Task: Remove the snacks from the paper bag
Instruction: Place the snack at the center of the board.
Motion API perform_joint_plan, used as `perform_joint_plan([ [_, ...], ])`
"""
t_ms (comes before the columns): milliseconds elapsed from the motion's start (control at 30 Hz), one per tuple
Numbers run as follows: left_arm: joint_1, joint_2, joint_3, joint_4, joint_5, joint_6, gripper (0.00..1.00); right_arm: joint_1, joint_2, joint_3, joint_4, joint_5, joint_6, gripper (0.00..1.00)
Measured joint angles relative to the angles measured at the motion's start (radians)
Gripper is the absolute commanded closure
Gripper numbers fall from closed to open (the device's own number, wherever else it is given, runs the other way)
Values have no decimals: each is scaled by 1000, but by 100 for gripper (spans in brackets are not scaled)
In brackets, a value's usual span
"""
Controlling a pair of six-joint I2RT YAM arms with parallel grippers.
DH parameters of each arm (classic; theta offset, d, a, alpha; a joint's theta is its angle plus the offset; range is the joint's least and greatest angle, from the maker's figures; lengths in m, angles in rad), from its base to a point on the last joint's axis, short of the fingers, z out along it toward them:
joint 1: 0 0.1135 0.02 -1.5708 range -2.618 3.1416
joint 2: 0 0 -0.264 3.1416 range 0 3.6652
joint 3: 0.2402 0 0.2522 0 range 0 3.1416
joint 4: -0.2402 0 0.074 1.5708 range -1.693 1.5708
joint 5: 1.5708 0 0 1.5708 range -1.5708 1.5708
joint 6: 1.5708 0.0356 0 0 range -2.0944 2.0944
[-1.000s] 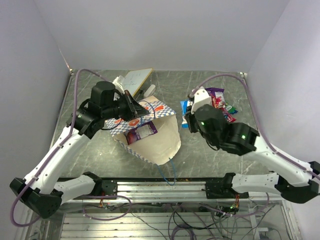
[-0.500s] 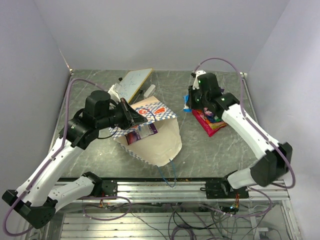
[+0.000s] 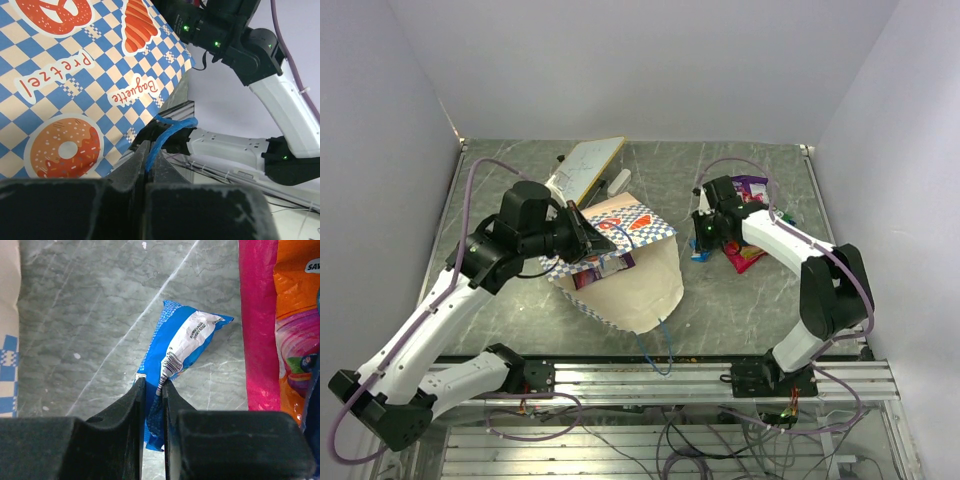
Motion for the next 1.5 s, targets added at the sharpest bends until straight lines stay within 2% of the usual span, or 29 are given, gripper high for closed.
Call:
perform_joint_plan([
  [133, 0, 19, 6, -17, 0, 63, 93, 0, 28, -6, 24, 26, -19, 100],
  [367, 0, 62, 85, -123, -45, 286, 93, 0, 89, 19, 33, 57, -51, 100],
  [600, 0, 61, 134, -134, -88, 481, 93, 0, 99, 35, 33, 87, -70, 100],
  [767, 0, 64, 139, -134, -90, 552, 93, 0, 92, 24, 37, 104, -72, 100],
  [833, 0, 69, 143, -135, -89, 559, 93, 1, 74, 3, 44, 104, -72, 92],
  [967, 0, 76, 148, -132, -89, 562, 93, 1, 32, -35, 39, 115, -65, 68],
  [1167, 0, 73, 119, -104, -89, 520, 93, 1, -25, -34, -8, 127, -42, 45],
  [1500, 0, 57, 77, -103, -92, 402, 93, 1, -210, -46, -2, 66, -15, 43],
])
